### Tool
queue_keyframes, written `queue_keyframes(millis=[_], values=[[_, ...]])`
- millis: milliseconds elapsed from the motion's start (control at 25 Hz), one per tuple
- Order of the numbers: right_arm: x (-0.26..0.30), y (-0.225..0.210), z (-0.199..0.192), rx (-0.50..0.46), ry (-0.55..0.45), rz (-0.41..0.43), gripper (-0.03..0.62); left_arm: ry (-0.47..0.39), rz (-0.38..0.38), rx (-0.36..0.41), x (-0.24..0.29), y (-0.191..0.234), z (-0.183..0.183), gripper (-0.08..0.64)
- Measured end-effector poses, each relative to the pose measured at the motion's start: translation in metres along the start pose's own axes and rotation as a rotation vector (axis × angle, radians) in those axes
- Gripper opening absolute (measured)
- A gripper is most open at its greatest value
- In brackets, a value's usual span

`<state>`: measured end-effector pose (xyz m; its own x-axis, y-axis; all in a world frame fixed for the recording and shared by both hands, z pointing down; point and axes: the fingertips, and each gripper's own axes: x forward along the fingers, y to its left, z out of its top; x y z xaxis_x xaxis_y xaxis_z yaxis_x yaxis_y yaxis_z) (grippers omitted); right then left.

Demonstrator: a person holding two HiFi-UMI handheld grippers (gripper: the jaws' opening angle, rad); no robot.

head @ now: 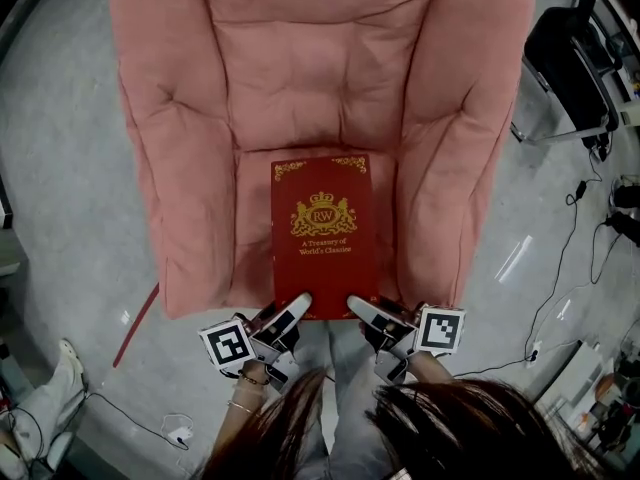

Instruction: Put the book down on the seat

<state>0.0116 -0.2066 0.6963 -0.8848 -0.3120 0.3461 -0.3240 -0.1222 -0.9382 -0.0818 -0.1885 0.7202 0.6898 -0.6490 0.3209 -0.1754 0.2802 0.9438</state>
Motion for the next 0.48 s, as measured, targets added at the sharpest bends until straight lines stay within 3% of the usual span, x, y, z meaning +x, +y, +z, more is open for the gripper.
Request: queue_keyframes(millis=[480], values=[[0.01,-0.029,0.01,0.012,0.012,-0.016,0.262,-0.01,0.042,-0.064,0.016,0.028,0.001,0.293]])
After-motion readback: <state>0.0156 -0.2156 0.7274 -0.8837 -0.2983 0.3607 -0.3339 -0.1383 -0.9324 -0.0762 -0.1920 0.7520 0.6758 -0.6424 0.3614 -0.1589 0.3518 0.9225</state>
